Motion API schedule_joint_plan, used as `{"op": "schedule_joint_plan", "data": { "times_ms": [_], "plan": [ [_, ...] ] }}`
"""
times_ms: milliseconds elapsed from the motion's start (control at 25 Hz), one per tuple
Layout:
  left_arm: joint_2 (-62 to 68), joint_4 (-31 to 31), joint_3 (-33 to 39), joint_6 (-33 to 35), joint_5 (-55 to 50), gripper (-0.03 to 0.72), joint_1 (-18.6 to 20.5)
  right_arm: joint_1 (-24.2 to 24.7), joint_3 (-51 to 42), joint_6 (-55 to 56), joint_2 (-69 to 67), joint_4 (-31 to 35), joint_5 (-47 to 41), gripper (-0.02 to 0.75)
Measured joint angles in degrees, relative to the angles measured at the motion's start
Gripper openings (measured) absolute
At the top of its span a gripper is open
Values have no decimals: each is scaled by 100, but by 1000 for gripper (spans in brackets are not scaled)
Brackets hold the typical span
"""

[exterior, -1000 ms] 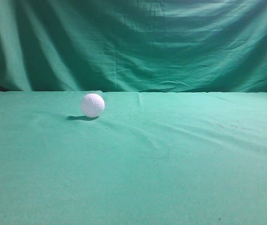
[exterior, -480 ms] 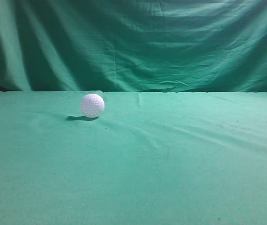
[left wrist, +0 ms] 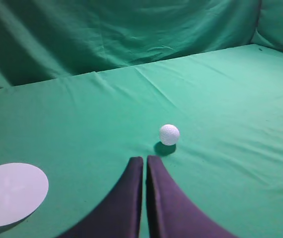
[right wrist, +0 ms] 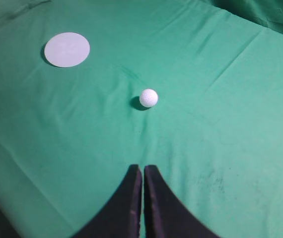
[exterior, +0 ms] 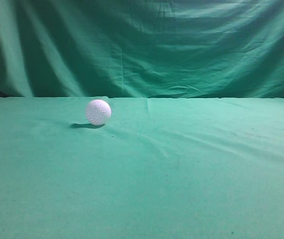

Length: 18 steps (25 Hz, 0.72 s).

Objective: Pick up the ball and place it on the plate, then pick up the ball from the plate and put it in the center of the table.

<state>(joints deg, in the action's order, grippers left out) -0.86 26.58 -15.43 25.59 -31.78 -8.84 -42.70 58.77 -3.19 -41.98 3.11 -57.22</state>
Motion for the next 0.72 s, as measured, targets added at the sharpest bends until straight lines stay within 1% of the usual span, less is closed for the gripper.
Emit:
{"op": "schedule_joint_plan", "data": {
  "times_ms": [240,440,560,720],
  "plan": [
    [0,79,504,0,531,0,0,0,-1489,0,1102,388,911,0],
    [0,189,591,0,681,0,0,0,-2623,0,1793,536,1659,0],
    [0,240,596,0,682,0,0,0,-3085,10,2012,773,2032,0],
    [0,240,622,0,682,0,0,0,-3430,10,2065,1069,2315,0]
  ]
}}
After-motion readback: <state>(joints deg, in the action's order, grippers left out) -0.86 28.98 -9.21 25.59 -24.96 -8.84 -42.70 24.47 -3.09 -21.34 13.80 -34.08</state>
